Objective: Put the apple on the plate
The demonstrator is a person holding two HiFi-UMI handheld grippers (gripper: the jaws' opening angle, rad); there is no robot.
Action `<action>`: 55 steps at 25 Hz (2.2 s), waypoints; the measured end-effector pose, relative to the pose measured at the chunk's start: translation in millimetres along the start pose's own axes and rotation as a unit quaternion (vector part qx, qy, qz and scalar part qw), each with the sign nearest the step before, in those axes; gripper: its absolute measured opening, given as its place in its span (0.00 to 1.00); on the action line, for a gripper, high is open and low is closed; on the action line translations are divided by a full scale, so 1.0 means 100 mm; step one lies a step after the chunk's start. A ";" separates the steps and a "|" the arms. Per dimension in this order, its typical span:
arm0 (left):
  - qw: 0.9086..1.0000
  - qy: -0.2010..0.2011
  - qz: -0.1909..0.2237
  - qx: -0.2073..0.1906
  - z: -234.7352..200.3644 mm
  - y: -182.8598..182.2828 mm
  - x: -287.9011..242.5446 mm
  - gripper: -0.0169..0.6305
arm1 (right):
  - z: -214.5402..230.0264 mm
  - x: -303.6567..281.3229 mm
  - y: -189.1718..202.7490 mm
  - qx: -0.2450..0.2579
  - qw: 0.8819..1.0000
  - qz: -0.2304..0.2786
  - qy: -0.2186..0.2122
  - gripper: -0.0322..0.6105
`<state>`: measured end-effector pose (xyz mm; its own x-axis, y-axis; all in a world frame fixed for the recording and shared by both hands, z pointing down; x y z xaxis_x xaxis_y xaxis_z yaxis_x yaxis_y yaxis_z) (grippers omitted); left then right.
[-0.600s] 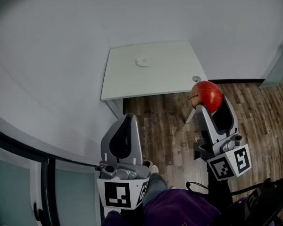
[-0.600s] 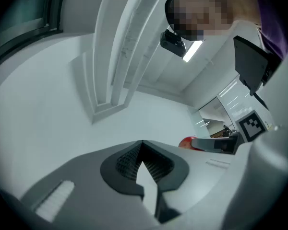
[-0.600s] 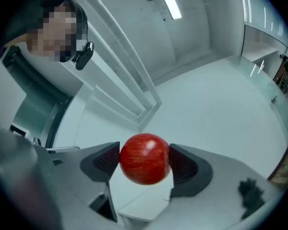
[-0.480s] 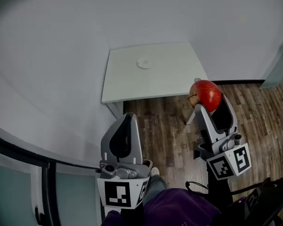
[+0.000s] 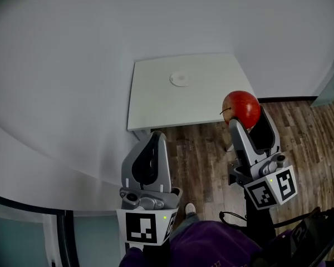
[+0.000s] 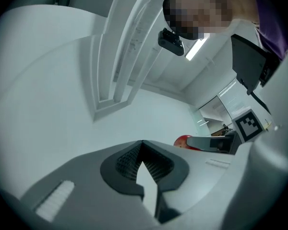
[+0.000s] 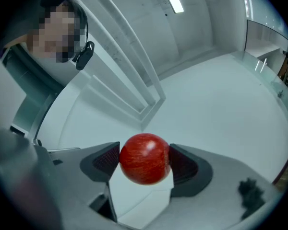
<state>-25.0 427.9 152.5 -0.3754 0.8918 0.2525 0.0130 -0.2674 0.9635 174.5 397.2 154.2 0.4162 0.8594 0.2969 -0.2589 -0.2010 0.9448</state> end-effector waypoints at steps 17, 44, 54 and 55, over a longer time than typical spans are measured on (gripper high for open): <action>0.999 0.001 -0.017 0.029 -0.47 0.31 -0.31 0.04 | -0.03 -0.59 0.29 -0.001 1.000 -0.022 0.003 0.56; 0.998 -0.059 -0.008 0.014 -0.89 0.93 -1.70 0.04 | 0.91 -2.03 0.82 -0.006 0.998 -0.033 -0.044 0.56; 0.996 -0.088 -0.015 -0.002 -0.97 1.03 -2.53 0.04 | 1.47 -2.72 0.89 -0.024 0.996 -0.052 -0.068 0.56; 0.996 -0.090 -0.016 -0.003 -0.97 1.04 -2.57 0.04 | 1.50 -2.76 0.91 -0.026 0.996 -0.053 -0.070 0.56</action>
<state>-17.1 135.8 179.7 -0.2039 0.9505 0.2345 -0.0016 -0.2399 0.9708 166.7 71.3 179.1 0.5602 0.8000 0.2150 -0.2496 -0.0844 0.9647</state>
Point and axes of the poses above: the fingertips, and each gripper's own axes: x backward along the fingers, z to its right, y out of its underside, the point moved 3 cm from there along x, backward along the fingers, and after that the axes turned 5 degrees about -z, right-handed, at the moved point
